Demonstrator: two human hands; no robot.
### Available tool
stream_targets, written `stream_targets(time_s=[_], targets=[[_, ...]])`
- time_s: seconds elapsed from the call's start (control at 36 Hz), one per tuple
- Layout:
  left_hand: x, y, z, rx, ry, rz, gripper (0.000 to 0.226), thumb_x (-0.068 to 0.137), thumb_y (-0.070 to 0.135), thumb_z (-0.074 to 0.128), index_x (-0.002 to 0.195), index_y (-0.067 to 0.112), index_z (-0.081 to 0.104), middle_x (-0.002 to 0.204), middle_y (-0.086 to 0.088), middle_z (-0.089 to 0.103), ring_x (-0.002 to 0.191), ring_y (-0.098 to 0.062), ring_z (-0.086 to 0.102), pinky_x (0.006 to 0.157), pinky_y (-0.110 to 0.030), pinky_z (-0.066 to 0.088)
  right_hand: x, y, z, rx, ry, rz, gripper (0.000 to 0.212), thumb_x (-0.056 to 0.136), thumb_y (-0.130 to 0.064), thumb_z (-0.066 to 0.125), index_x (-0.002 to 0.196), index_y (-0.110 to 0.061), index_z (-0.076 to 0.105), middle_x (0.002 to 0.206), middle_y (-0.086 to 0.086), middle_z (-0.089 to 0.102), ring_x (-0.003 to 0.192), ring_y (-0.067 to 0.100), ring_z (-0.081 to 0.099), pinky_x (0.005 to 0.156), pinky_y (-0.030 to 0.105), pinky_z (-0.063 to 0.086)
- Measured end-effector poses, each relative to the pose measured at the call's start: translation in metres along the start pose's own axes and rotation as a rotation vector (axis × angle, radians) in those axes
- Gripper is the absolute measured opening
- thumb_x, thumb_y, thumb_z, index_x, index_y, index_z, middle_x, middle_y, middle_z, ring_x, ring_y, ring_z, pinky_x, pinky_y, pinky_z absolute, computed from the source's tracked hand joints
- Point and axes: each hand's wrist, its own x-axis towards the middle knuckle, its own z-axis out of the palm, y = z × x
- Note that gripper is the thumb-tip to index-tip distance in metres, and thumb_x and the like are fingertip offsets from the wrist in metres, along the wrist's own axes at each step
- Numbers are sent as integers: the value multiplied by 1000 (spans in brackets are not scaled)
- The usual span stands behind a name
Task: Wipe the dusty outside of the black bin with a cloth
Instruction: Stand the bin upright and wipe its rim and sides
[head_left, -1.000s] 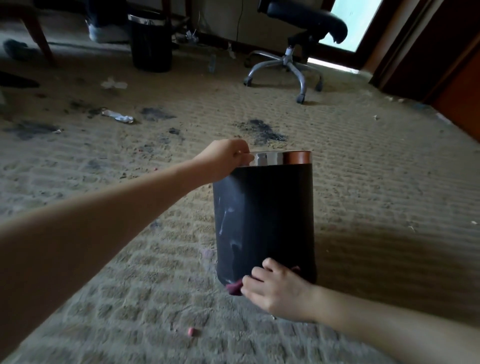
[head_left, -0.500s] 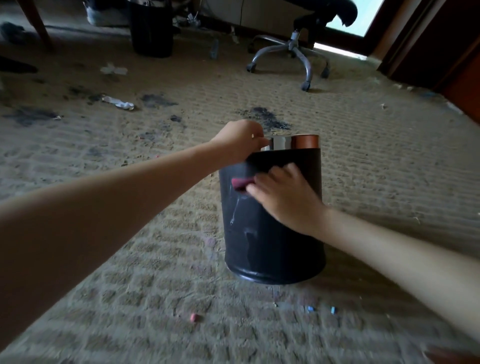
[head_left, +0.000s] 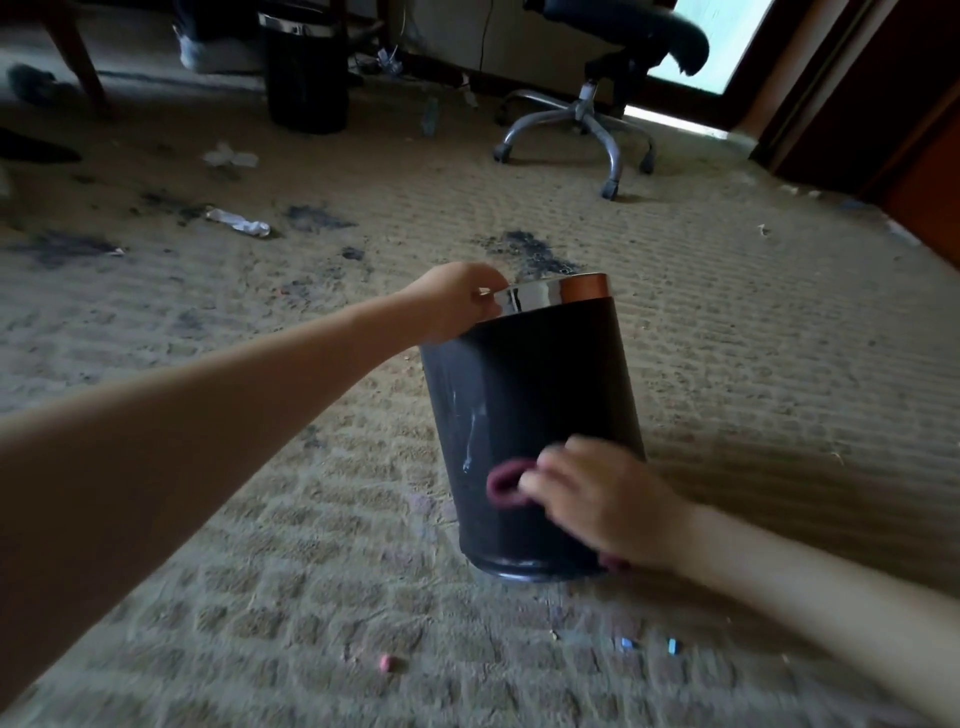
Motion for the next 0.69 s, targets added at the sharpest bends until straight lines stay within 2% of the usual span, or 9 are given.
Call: stream_targets(time_s=[0.06, 0.14, 0.19, 0.25, 0.33, 0.44, 0.56, 0.64, 0.69], targets=[[-2, -3, -2, -10, -14, -1, 35, 94, 18, 52, 129, 16, 53, 126, -6, 57, 109, -24, 56, 90, -28, 44, 18, 19, -23, 137, 114, 216, 23, 91, -14, 44, 96, -11, 67, 78, 6, 54, 60, 18, 51, 56, 33, 50], [-3, -1, -3, 8, -10, 16, 35, 94, 15, 49, 130, 17, 52, 126, -6, 57, 108, -23, 56, 84, -26, 42, 51, 51, -53, 205, 229, 559, 24, 86, -20, 49, 106, -13, 61, 72, -2, 55, 61, 21, 57, 58, 32, 48], [-3, 3, -2, 35, -12, 39, 35, 94, 14, 48, 129, 17, 53, 125, -5, 57, 107, -23, 56, 82, -25, 41, 71, 71, -63, 265, 144, 743, 29, 88, -25, 55, 116, -20, 57, 63, -6, 52, 59, 16, 53, 62, 32, 47], [-4, 9, 0, 58, -32, 68, 34, 94, 16, 50, 127, 19, 55, 119, -5, 60, 99, -22, 58, 77, -25, 43, 84, 87, -65, 378, -63, 851, 37, 89, -37, 56, 125, -29, 52, 60, -12, 47, 53, 3, 46, 57, 23, 40], [-5, 15, -3, 97, -90, 128, 27, 92, 21, 56, 118, 18, 60, 99, 1, 59, 84, -15, 52, 62, -23, 38, 87, 96, -66, 366, -323, 814, 32, 87, -51, 56, 109, -29, 61, 63, -13, 48, 54, 1, 43, 51, 20, 30], [-11, 2, -10, 119, -219, 108, 26, 88, 32, 59, 98, 9, 66, 81, -1, 58, 72, -14, 49, 61, -20, 37, 76, 95, -69, 219, -343, 726, 42, 75, -69, 52, 82, -27, 57, 66, -8, 57, 63, 12, 54, 57, 28, 41], [-24, -13, -15, 37, -265, 56, 24, 83, 32, 65, 102, 19, 69, 96, 5, 66, 85, -11, 58, 69, -15, 41, 66, 87, -76, 201, -358, 780, 60, 59, -83, 49, 72, -25, 57, 64, -4, 63, 63, 16, 60, 64, 34, 51], [-36, -8, -14, 37, -284, 86, 16, 81, 30, 68, 95, 24, 72, 83, 13, 65, 75, -3, 57, 64, -13, 40, 61, 81, -84, 225, -362, 793, 61, 50, -82, 55, 64, -22, 61, 57, -7, 64, 60, 10, 62, 65, 32, 53], [-41, -5, -12, 51, -277, 113, 15, 79, 32, 69, 92, 25, 73, 81, 10, 67, 74, -5, 58, 64, -17, 41, 55, 76, -89, 246, -356, 774, 58, 51, -78, 58, 64, -22, 62, 49, -12, 61, 52, 0, 57, 61, 28, 50]])
